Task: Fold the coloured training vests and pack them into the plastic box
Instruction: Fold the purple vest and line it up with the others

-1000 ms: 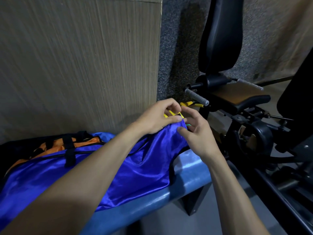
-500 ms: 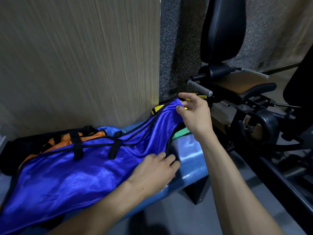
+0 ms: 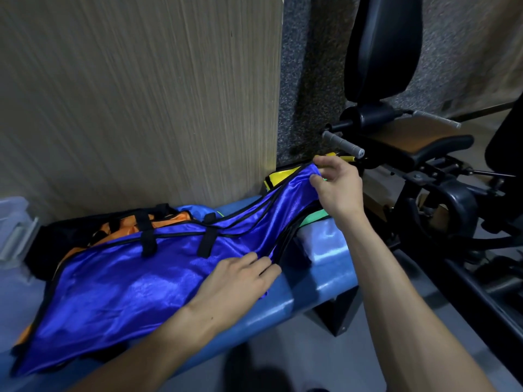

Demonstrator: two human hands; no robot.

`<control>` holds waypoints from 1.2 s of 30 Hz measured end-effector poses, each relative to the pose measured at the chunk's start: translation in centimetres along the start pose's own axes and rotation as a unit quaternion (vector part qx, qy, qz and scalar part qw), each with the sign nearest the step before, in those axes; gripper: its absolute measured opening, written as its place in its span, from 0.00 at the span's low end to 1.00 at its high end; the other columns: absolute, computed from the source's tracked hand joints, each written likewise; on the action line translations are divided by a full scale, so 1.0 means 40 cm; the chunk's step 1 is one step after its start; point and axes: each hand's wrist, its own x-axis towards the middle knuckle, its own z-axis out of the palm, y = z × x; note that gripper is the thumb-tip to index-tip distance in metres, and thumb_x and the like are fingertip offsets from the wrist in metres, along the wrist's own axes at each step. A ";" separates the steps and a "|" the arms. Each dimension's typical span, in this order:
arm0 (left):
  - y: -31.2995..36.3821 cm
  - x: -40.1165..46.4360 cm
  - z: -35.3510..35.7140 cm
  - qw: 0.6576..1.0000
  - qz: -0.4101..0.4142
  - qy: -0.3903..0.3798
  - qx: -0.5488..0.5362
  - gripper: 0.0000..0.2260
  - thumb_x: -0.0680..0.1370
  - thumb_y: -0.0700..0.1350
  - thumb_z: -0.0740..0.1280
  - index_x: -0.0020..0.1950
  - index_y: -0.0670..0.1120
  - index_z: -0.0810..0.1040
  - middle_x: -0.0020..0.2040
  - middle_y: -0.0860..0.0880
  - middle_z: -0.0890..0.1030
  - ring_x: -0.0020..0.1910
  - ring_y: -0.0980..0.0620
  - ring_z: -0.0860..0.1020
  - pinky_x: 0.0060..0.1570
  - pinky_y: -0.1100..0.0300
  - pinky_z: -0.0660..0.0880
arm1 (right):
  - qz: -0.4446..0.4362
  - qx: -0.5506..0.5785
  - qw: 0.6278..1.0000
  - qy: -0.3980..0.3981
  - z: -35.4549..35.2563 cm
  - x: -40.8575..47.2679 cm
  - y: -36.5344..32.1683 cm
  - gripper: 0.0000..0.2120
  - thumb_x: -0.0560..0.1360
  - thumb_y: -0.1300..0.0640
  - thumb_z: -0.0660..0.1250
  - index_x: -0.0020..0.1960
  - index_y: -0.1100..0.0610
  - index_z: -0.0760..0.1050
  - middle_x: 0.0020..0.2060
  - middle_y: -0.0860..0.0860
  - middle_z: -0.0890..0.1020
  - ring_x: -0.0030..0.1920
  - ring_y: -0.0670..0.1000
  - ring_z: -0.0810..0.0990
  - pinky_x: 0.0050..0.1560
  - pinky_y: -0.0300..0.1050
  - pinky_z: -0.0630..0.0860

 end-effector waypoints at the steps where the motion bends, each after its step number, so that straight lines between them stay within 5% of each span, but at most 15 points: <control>1: 0.002 -0.004 0.003 1.000 -0.003 0.004 -0.006 0.18 0.68 0.44 0.79 0.54 0.51 0.77 0.43 0.54 0.76 0.40 0.49 0.76 0.29 0.54 0.75 | -0.003 -0.005 1.000 -0.002 0.002 -0.003 -0.002 0.14 0.70 0.53 0.69 0.53 0.39 0.79 0.43 0.45 0.86 0.51 0.56 0.83 0.54 0.61 0.81; 6: 0.015 0.013 -0.001 1.000 -0.028 0.005 0.006 0.25 0.68 0.47 0.78 0.63 0.48 0.75 0.45 0.52 0.77 0.41 0.48 0.77 0.32 0.54 0.75 | -0.001 -0.012 1.000 0.001 0.008 -0.001 -0.005 0.15 0.72 0.52 0.68 0.57 0.43 0.81 0.44 0.45 0.86 0.53 0.57 0.82 0.55 0.60 0.80; 10: 0.064 0.052 -0.034 0.999 0.039 0.021 -0.007 0.19 0.71 0.46 0.71 0.62 0.52 0.76 0.47 0.53 0.76 0.44 0.49 0.75 0.40 0.55 0.73 | -0.003 -0.013 1.000 0.001 0.010 0.005 -0.005 0.14 0.71 0.52 0.68 0.56 0.45 0.82 0.45 0.47 0.86 0.50 0.55 0.83 0.55 0.58 0.80; 15: 0.037 0.052 -0.036 0.967 -0.036 0.000 -0.251 0.15 0.81 0.52 0.63 0.68 0.54 0.73 0.60 0.53 0.75 0.54 0.49 0.75 0.52 0.53 0.76 | -0.006 -0.013 1.000 0.014 0.004 0.011 0.010 0.11 0.76 0.58 0.70 0.55 0.46 0.81 0.48 0.49 0.86 0.51 0.51 0.84 0.58 0.56 0.80; 18: -0.083 0.004 -0.008 0.977 -0.135 0.017 -0.164 0.10 0.78 0.49 0.68 0.60 0.53 0.76 0.54 0.54 0.78 0.53 0.48 0.78 0.49 0.50 0.78 | 0.002 -0.024 1.000 0.011 0.002 0.011 0.025 0.11 0.77 0.58 0.69 0.55 0.44 0.80 0.49 0.49 0.85 0.52 0.51 0.83 0.59 0.56 0.80; 22: -0.228 -0.060 0.007 0.962 -0.249 -0.092 -0.064 0.23 0.71 0.55 0.76 0.61 0.52 0.71 0.58 0.53 0.71 0.57 0.47 0.73 0.53 0.49 0.74 | 0.001 -0.044 0.999 0.009 0.009 0.010 0.033 0.11 0.78 0.60 0.68 0.59 0.51 0.80 0.47 0.47 0.83 0.48 0.50 0.82 0.54 0.50 0.80; 25: -0.249 -0.084 0.033 0.964 -0.226 -0.134 -0.030 0.23 0.72 0.55 0.74 0.64 0.54 0.71 0.59 0.53 0.71 0.57 0.48 0.72 0.54 0.51 0.73 | 0.000 -0.057 0.998 0.003 0.021 0.005 0.032 0.11 0.79 0.60 0.68 0.60 0.52 0.80 0.45 0.47 0.82 0.48 0.51 0.82 0.54 0.51 0.80; 29: -0.260 -0.084 0.070 0.979 -0.201 -0.027 -0.027 0.09 0.74 0.49 0.74 0.51 0.52 0.77 0.47 0.53 0.76 0.45 0.48 0.76 0.43 0.52 0.74 | 0.003 -0.074 0.997 0.001 0.033 0.006 0.035 0.12 0.79 0.60 0.67 0.61 0.52 0.80 0.45 0.46 0.81 0.51 0.54 0.82 0.55 0.54 0.79; 33: -0.320 -0.014 0.076 0.933 -0.302 0.037 -0.193 0.04 0.81 0.48 0.65 0.49 0.50 0.77 0.46 0.51 0.76 0.48 0.45 0.77 0.48 0.48 0.75 | 0.008 -0.088 0.996 0.003 0.031 0.012 0.044 0.12 0.80 0.60 0.66 0.62 0.53 0.79 0.49 0.49 0.82 0.48 0.51 0.81 0.49 0.47 0.77; 36: -0.386 0.064 0.105 0.892 -0.415 -0.017 -0.180 0.09 0.82 0.50 0.62 0.51 0.47 0.79 0.51 0.45 0.79 0.55 0.41 0.77 0.56 0.46 0.73 | 0.020 -0.107 0.994 0.004 0.032 0.016 0.057 0.13 0.81 0.60 0.64 0.64 0.55 0.78 0.45 0.48 0.79 0.39 0.50 0.78 0.40 0.45 0.74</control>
